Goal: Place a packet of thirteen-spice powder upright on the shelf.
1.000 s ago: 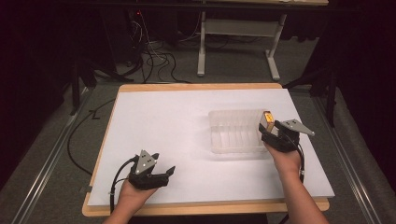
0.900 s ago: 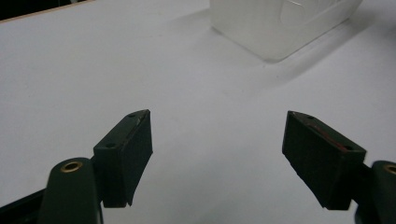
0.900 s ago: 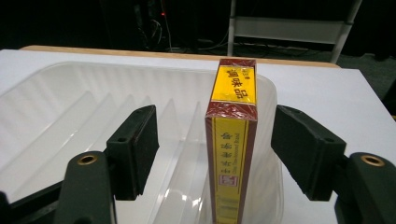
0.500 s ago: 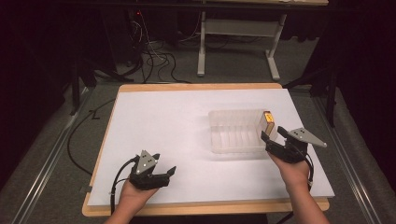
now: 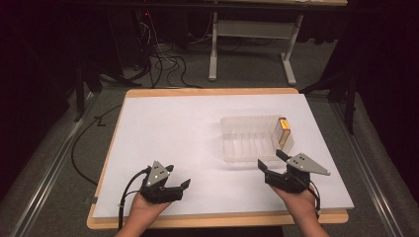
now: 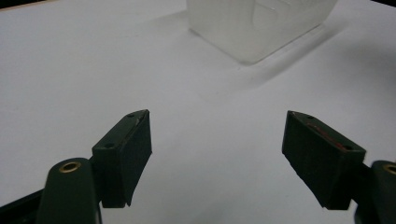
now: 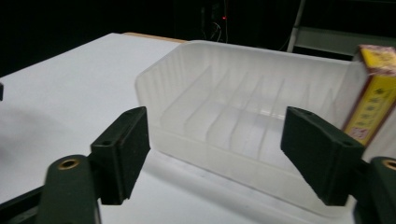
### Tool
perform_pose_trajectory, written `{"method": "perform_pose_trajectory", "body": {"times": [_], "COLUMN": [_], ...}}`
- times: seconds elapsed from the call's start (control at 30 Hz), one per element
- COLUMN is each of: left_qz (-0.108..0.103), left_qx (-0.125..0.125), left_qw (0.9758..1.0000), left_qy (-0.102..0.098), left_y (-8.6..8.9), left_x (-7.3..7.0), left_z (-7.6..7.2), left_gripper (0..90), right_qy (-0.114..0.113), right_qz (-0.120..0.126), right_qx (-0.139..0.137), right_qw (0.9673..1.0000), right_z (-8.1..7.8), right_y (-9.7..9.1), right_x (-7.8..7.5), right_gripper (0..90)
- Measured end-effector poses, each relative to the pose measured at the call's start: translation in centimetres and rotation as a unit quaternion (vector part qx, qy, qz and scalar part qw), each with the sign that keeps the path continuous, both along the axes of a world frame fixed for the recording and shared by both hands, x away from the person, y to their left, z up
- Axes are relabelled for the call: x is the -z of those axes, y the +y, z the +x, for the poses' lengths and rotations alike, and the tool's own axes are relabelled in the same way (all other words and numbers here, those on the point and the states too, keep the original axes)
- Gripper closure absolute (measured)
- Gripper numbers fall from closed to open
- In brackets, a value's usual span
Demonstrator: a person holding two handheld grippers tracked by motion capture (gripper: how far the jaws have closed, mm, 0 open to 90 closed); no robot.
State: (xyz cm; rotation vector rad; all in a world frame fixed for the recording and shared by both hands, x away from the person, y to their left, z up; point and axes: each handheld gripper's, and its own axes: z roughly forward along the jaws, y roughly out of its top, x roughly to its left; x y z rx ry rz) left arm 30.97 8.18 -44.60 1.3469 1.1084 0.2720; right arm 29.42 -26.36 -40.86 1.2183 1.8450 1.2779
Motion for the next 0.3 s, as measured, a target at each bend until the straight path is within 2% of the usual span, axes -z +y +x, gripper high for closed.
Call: {"method": "perform_pose_trajectory", "body": {"times": [0.07, 0.13, 0.2, 0.27, 0.3], "left_qz": [0.0, 0.002, 0.005, 0.007, 0.009], "left_qx": [0.008, 0.015, 0.021, 0.023, 0.024], "left_qw": [1.0, 0.9999, 0.9997, 0.9997, 0.9996], "left_qy": [0.005, 0.007, 0.008, 0.009, 0.01], "left_y": [-0.5, -0.9, -1.3, -1.6, -1.7], "left_x": [0.1, 0.3, 0.4, 0.5, 0.5], "left_z": [-0.2, -0.4, -0.5, -0.6, -0.6], "left_gripper": [24.5, 24.4, 24.3, 24.3, 24.3], "right_qy": [-0.005, -0.001, -0.005, -0.005, -0.005], "right_qz": [-0.005, -0.014, -0.05, -0.043, -0.027], "right_qx": [-0.007, -0.024, -0.037, -0.032, -0.025], "right_qw": [0.9999, 0.9996, 0.9981, 0.9986, 0.9993], "right_z": [-0.4, -0.7, -0.9, -0.8, -0.8], "right_y": [0.6, 1.2, 1.6, 1.3, 1.0], "right_x": [0.8, 1.9, 2.7, 2.7, 2.5], "right_gripper": [20.8, 21.8, 22.7, 22.8, 22.9]}}
